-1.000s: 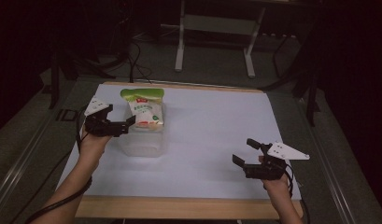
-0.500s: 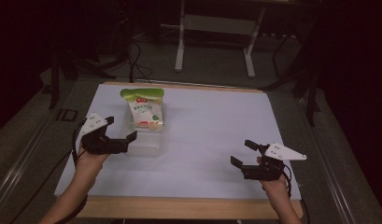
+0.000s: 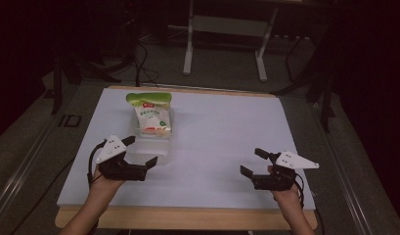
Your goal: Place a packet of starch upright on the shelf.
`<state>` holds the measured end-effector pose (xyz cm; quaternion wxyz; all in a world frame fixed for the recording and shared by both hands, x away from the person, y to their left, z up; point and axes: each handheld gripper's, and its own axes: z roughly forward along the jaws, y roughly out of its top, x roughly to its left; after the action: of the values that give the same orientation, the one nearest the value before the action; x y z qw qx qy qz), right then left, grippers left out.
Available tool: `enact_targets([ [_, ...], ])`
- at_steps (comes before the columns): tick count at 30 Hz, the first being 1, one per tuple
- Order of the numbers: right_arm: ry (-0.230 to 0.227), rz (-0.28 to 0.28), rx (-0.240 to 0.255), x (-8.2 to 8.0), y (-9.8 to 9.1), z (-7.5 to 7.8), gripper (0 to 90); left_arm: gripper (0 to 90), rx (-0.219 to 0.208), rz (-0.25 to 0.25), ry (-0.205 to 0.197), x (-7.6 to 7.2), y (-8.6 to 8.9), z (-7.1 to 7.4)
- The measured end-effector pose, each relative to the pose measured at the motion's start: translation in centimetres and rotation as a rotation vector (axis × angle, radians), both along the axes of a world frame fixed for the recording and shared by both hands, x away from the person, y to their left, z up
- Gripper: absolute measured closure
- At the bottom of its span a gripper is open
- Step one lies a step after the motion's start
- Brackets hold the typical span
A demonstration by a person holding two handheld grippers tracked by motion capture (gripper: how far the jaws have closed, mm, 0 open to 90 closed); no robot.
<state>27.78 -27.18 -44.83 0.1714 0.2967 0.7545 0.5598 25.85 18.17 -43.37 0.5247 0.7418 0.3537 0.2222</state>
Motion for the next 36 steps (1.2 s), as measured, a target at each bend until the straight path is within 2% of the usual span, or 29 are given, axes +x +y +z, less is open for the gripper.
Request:
enact_targets([
  [8,0.008,0.022,-0.018,0.0,0.6,-0.5,13.7,0.0,0.01,-0.122,0.009,-0.8,-2.2,-1.8],
  [16,0.012,0.043,-0.04,-0.2,1.0,-1.2,13.7,0.0,0.02,-0.184,0.006,-1.4,-4.3,-3.8],
  [23,0.017,0.053,-0.045,-0.4,1.3,-1.8,13.7,0.0,0.086,-0.264,0.011,-1.9,-5.7,-4.7],
  [27,0.013,0.056,-0.073,-0.5,1.5,-2.2,13.7,0.0,0.087,-0.289,0.01,-2.0,-6.0,-5.2],
  [28,0.017,0.065,-0.081,-0.5,1.7,-2.5,13.7,0.0,0.084,-0.302,0.021,-2.1,-6.0,-5.6],
  [32,0.011,0.067,-0.061,-0.6,1.7,-2.7,13.8,0.0,0.091,-0.309,0.025,-2.1,-6.1,-5.9],
  [36,0.007,0.065,-0.058,-0.6,1.6,-3.0,13.9,0.0,0.097,-0.311,0.009,-2.2,-6.1,-6.2],
])
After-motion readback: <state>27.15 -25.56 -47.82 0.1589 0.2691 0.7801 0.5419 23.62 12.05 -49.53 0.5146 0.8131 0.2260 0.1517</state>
